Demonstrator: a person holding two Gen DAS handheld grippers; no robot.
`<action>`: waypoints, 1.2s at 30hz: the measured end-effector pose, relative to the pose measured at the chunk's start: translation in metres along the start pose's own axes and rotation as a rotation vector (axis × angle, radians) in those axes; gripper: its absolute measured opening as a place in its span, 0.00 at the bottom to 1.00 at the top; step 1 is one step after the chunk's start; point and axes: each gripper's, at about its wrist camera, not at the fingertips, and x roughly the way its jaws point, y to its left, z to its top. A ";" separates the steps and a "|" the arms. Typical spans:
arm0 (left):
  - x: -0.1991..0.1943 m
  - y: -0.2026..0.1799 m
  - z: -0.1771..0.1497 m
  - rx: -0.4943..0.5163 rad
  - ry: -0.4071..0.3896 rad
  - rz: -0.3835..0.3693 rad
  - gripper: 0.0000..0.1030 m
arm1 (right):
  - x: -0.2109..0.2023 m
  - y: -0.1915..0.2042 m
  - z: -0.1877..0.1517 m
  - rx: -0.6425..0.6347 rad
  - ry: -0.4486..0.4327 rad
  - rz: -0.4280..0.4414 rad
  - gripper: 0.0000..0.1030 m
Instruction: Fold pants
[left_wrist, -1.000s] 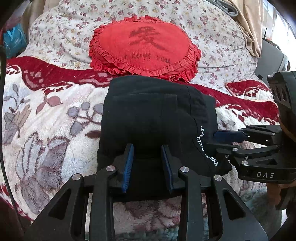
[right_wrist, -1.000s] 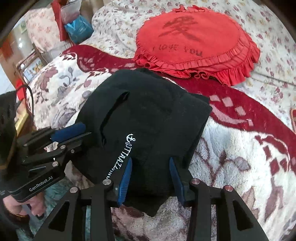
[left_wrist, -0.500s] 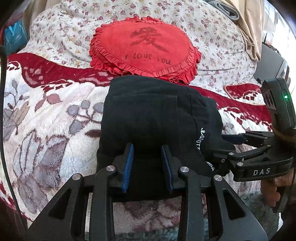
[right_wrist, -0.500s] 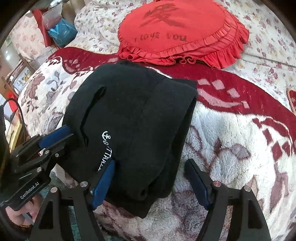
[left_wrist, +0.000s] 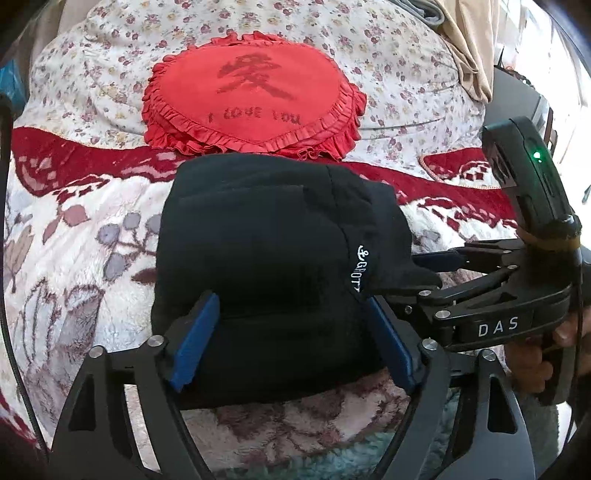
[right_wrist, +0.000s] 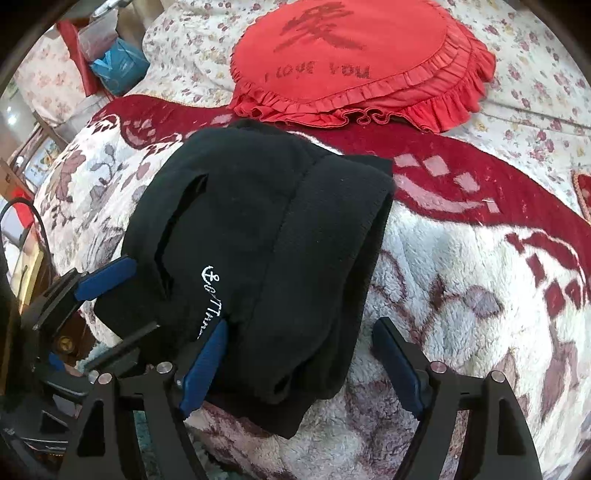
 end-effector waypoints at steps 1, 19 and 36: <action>0.000 0.002 0.001 -0.010 -0.003 -0.023 0.86 | 0.000 -0.002 0.000 0.010 -0.002 0.027 0.82; -0.040 0.051 0.016 -0.461 -0.035 -0.300 0.86 | -0.001 -0.008 0.001 0.066 -0.024 0.022 0.81; -0.081 0.065 0.025 -0.547 -0.121 -0.319 0.87 | -0.052 -0.113 -0.052 0.714 -0.260 0.218 0.51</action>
